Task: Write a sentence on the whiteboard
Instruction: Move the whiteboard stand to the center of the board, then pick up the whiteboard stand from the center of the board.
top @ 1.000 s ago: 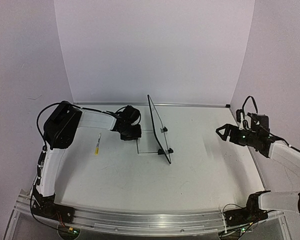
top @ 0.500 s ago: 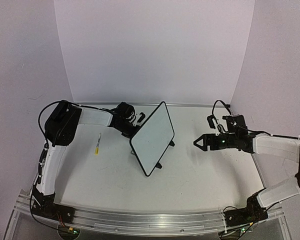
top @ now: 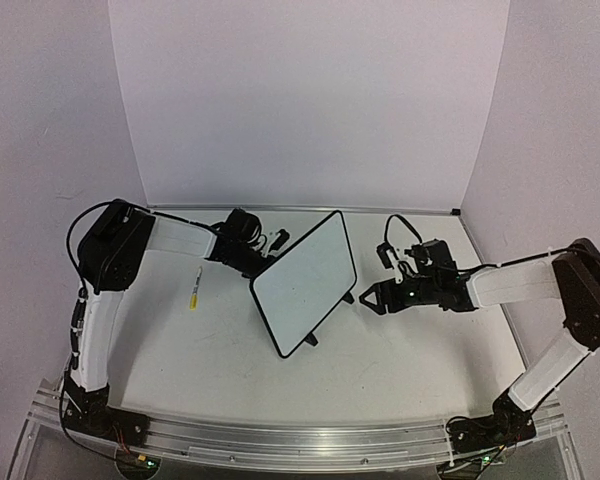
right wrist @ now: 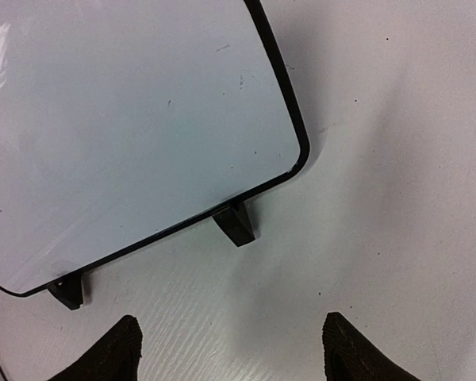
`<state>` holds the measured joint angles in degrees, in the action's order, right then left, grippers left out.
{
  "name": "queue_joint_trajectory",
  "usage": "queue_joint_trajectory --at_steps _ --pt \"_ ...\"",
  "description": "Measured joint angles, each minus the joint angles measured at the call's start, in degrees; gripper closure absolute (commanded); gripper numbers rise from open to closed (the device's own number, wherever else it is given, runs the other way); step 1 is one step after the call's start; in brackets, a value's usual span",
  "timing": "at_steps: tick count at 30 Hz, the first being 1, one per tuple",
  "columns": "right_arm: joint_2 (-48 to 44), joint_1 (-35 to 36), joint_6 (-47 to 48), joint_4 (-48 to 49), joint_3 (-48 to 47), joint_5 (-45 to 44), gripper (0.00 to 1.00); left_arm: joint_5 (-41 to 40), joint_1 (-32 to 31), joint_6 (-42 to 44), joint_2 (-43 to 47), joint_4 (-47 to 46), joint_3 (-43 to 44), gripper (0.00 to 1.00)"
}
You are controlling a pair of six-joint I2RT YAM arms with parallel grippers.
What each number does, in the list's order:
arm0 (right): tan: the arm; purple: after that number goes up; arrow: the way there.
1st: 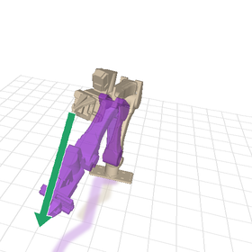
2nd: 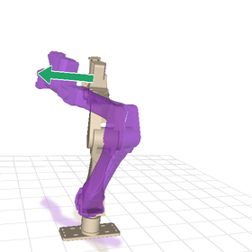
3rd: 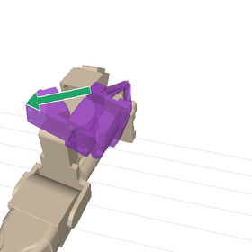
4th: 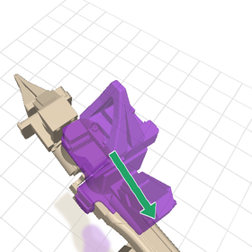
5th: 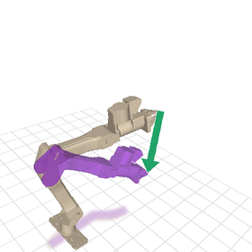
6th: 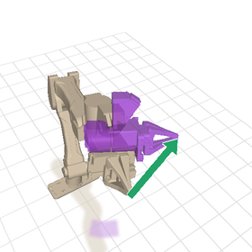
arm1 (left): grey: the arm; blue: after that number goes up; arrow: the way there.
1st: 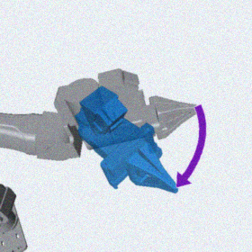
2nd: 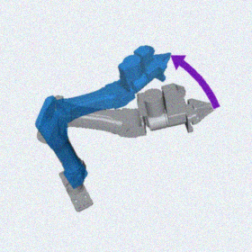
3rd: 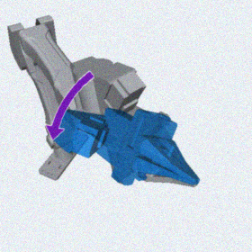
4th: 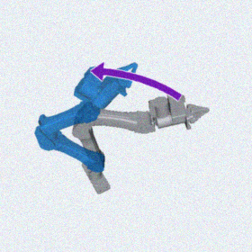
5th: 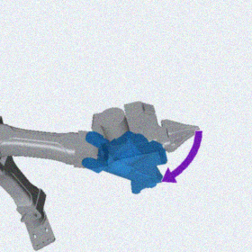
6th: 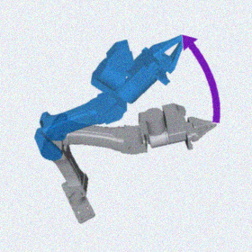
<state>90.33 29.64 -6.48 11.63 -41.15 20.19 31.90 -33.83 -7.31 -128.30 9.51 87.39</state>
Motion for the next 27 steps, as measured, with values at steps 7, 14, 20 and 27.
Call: queue_joint_trajectory --at_steps 7,14,20,27 --pt "8.2 1.8 3.3 2.0 -3.7 -1.9 0.33 -9.2 2.9 -9.6 9.1 -4.2 -9.7 0.29" --pt "15.0 2.3 6.3 3.1 -7.9 -3.0 0.40 -14.0 3.9 -16.5 16.3 -7.7 -16.0 0.29" --pt "18.1 3.3 7.8 4.2 -9.5 -4.0 0.50 -16.3 4.3 -19.8 18.6 -9.6 -21.1 0.29" --pt "19.5 5.9 9.6 5.1 -10.3 -7.6 0.62 -17.5 4.8 -21.3 20.1 -10.1 -23.7 0.29"
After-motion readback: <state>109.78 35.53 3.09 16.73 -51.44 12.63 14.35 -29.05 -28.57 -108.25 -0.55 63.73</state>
